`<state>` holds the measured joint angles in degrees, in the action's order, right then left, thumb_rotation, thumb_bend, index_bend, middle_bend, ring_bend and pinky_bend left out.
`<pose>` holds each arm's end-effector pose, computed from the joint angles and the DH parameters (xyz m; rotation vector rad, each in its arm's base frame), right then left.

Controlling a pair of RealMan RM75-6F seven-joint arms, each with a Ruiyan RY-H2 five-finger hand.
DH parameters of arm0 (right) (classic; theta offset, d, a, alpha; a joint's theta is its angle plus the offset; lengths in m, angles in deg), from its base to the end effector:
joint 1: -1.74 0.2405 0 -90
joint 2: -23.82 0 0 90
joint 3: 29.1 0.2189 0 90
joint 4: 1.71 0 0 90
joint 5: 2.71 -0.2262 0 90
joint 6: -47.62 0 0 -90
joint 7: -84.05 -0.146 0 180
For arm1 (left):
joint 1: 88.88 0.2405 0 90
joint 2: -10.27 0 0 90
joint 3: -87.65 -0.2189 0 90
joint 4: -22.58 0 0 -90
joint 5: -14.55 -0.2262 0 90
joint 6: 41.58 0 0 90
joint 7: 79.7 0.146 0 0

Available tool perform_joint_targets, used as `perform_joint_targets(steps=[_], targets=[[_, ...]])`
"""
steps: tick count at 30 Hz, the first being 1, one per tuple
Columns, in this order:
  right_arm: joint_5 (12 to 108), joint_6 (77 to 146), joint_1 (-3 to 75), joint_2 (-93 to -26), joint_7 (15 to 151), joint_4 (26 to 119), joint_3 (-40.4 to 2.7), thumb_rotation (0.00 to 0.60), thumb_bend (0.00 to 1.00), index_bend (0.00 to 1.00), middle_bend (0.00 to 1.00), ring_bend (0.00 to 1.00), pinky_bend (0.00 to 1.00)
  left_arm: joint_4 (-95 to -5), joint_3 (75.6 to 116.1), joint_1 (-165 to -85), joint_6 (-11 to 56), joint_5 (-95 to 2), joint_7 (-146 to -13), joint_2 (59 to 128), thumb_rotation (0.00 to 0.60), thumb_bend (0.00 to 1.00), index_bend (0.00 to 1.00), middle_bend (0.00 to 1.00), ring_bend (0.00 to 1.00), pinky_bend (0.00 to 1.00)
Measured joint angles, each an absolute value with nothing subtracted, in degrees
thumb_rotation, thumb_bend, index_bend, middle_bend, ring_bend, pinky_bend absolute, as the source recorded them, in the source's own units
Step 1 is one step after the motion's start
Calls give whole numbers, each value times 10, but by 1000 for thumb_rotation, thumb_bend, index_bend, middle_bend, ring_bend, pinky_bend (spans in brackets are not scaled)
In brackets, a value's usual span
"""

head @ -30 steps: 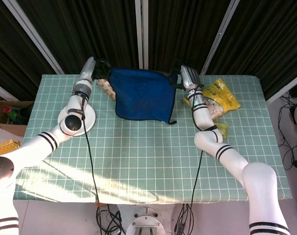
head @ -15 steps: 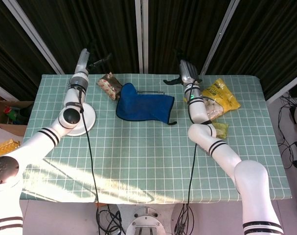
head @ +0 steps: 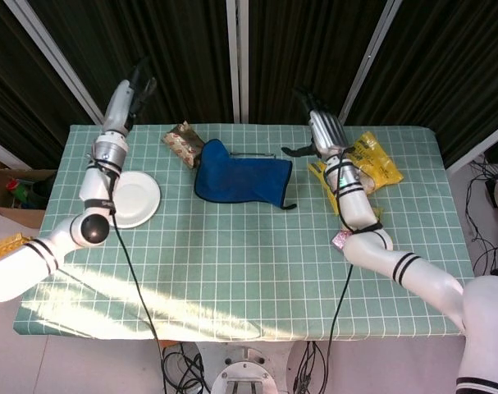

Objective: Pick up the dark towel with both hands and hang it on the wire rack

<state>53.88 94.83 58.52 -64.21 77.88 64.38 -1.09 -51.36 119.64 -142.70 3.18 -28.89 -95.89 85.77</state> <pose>-0.0518 -0.4577 0.0550 1.4768 -1.1580 1.3863 -0.0748 0.4697 0.1290 -1.1699 -1.4208 -1.5337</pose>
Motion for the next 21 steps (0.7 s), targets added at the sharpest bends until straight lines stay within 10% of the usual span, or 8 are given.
perform_joint_targets(steps=[9, 16, 21], targets=[[671, 1207, 360, -492, 939, 938, -166, 600, 29, 0, 0, 0, 0, -725, 1043, -1211, 336, -578, -797, 747, 16, 80, 92, 55, 60, 117], [756, 1360, 186, -473, 998, 964, -304, 600, 28, 0, 0, 0, 0, -744, 867, -1032, 473, -679, -621, 758, 33, 11, 65, 61, 60, 117], [780, 1398, 121, -498, 996, 916, -338, 600, 30, 0, 0, 0, 0, -689, 831, -973, 495, -690, -627, 803, 32, 11, 62, 61, 59, 117]])
